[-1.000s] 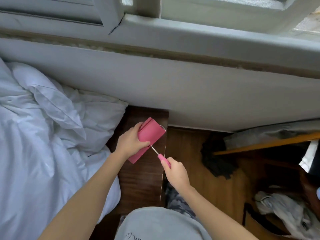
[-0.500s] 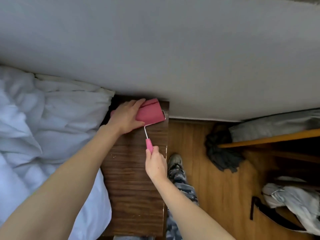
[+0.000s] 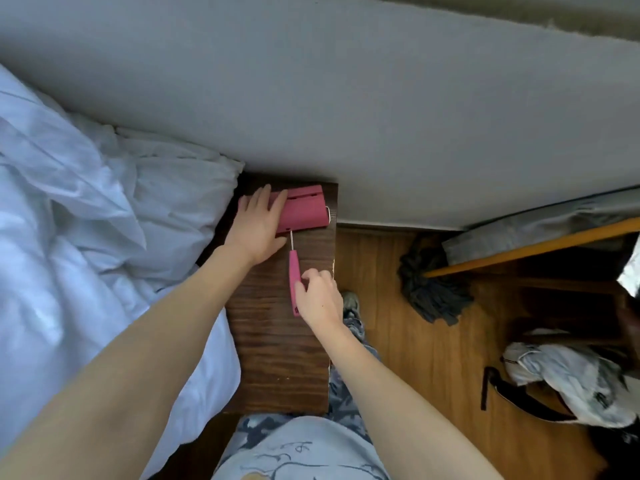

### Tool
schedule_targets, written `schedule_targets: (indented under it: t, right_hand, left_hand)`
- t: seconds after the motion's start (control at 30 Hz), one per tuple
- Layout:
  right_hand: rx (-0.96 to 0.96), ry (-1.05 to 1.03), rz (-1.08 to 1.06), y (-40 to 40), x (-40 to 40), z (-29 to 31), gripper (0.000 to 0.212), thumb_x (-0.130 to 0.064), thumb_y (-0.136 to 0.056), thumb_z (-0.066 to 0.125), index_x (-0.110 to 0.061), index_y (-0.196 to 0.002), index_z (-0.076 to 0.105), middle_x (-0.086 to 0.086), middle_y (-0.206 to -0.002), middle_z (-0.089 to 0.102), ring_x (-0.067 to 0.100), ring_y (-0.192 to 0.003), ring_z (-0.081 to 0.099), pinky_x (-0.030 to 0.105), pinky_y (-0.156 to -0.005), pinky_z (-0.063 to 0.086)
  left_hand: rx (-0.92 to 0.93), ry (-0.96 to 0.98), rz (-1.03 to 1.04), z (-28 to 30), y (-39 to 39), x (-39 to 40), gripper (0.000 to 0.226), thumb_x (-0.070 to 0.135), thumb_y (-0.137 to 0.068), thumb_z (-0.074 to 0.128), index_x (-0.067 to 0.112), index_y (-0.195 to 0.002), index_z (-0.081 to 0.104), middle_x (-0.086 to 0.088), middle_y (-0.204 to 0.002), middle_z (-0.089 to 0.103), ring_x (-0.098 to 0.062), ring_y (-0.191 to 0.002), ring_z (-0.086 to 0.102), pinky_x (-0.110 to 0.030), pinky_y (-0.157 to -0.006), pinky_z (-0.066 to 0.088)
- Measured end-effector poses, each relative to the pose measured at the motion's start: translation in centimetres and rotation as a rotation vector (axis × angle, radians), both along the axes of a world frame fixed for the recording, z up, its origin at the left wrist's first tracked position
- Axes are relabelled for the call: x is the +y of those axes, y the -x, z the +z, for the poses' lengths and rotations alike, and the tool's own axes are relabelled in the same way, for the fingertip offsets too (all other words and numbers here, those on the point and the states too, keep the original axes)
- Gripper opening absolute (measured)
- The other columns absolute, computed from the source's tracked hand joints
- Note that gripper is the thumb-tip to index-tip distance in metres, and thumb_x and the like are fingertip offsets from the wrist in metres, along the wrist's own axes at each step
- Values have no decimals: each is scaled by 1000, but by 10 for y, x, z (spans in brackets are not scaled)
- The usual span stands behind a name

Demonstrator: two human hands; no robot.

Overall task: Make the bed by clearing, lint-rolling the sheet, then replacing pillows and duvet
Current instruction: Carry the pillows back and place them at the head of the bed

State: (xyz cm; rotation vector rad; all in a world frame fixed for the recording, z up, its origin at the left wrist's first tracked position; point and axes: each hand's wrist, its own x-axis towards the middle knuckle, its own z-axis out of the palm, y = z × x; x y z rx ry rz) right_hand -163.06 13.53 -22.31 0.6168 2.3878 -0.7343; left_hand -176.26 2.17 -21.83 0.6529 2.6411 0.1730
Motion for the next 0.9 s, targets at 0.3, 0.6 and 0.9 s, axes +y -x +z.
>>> schedule_targets:
  t: [0.3,0.6,0.9]
  right_hand:
    - [129,130,-204,-59,17,106,25,-35,-98,49,-25,-119,59,-4,-117,62,11,-102,59,26,-88,51]
    - [351,312,-215,-164,20,161,23,-27,-97,54,-23,-118,63,-14,-106,63,0,-94,57,11,-79,47]
    - [330,282,86,-232,2,185,28,-29,-93,59,-27,-122,59,-21,-95,59,0,-90,57,9,-73,45]
  left_hand:
    - [-92,-277,197,93,-97,-33,51,25,-94,57,12,-142,45,-9,-146,43,-26,-132,44,-37,-103,39]
    - [-12,-456,397,171,-222,-80,38,21,-96,56,15,-133,55,1,-134,55,-15,-121,52,-25,-94,37]
    - [64,-490,603,224,-318,-147,37,23,-97,56,18,-134,54,5,-136,53,-12,-123,49,-19,-94,33]
